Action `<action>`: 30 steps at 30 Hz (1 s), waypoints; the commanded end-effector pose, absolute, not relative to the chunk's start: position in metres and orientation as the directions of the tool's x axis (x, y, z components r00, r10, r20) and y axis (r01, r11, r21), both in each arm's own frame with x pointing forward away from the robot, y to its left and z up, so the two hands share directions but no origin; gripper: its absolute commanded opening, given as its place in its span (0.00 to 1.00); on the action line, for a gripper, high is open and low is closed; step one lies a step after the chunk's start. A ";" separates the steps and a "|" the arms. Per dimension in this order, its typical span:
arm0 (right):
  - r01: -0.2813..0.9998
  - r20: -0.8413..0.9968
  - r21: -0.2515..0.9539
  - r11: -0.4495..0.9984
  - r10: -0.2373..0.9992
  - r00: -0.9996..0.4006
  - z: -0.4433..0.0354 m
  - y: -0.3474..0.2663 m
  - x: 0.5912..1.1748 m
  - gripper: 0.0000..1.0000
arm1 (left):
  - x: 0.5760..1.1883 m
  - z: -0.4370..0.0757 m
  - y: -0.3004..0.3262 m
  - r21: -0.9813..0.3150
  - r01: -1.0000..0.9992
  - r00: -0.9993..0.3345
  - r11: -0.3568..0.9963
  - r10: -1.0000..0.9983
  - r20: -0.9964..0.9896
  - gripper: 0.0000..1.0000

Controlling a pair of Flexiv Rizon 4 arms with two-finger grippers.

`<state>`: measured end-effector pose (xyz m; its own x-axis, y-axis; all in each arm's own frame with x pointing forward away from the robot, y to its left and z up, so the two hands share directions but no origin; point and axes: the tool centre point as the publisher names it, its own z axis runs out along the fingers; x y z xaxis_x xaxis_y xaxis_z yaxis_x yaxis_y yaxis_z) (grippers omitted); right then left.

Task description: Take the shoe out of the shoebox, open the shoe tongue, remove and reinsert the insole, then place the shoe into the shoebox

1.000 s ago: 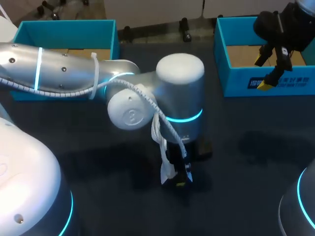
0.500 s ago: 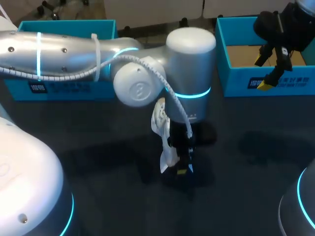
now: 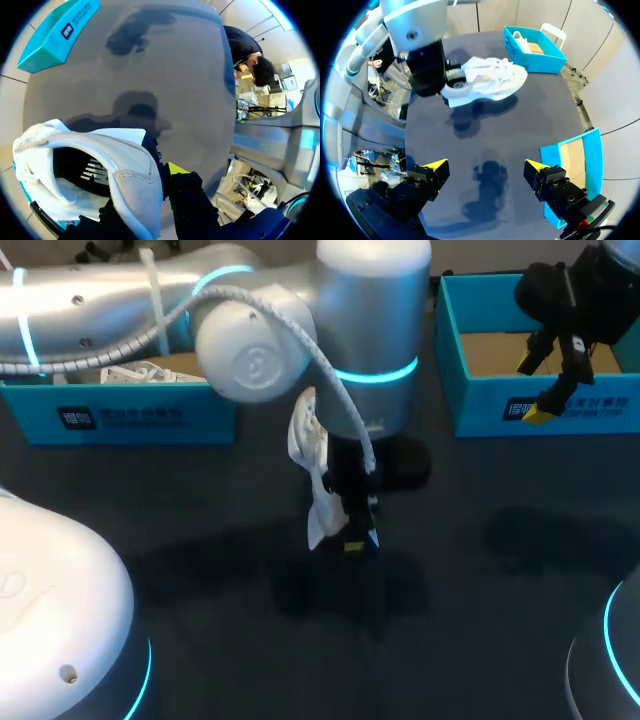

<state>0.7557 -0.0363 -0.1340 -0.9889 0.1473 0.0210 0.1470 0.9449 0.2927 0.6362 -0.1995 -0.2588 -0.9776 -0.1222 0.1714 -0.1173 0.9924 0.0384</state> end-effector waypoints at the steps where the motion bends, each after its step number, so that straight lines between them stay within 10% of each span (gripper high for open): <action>1: 0.147 0.024 0.290 0.946 0.147 -0.989 -0.134 -0.036 0.757 1.00 | 0.649 -0.217 -0.181 0.018 -0.101 -0.979 0.995 -0.102 0.176 0.00; 30: 0.147 0.024 0.290 0.946 0.147 -0.989 -0.134 -0.036 0.757 1.00 | 0.668 -0.180 -0.158 0.003 -0.004 -0.988 1.000 -0.004 0.155 0.00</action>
